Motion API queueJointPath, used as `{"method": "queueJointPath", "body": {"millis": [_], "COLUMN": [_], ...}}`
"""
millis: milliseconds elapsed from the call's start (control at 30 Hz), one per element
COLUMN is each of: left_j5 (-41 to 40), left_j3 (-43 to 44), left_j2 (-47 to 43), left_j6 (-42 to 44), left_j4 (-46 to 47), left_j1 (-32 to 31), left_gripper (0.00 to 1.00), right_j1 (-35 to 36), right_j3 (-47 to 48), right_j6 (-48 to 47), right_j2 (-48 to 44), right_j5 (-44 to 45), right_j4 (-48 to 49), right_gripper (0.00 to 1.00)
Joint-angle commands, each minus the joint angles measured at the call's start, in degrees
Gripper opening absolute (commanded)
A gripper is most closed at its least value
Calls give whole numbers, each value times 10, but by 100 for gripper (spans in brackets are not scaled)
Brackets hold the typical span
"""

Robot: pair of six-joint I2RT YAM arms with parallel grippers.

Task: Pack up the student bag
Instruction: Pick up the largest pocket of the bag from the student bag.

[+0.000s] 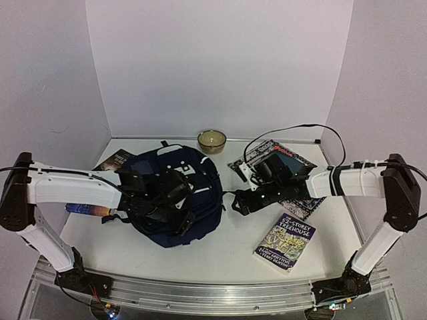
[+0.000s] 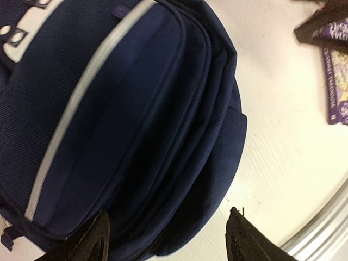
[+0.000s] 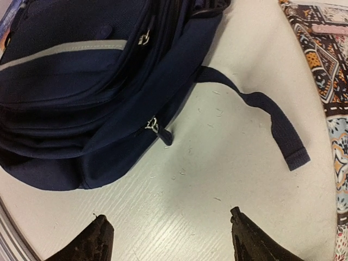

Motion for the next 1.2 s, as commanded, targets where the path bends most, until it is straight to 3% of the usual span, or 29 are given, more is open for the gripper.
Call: {"method": "queueJointPath", "body": {"millis": [0,167,267,533,700,900,1167], "left_j5": [-27,-33,-47,-57,-98,-173,-246], "left_j3": [54,80,90,128,174,270,419], "left_j2": [53,100,124,120,104,100,122], "left_j6": [40,53,55,59,62,85,129], "left_j4": [7,11,10,5,-34,-118,-176], "left_j1": [-2,-1,-1,-1,3,19,47], "left_gripper": [74,69,62,1,0,0,0], "right_j1": [-3,-3,-3,-3,-2,-4,-7], "right_j3": [-22,-41,-53,-73,-88,-123,-157], "right_j6": [58,67,69,77,94,138,193], "right_j2": [-55,-86,-99,-124,-151,-216,-258], "right_j5": [47,70,81,92,105,153,187], "right_j4": [13,13,13,13,18,22,23], "right_gripper": [79,81,81,82,85,98,98]}}
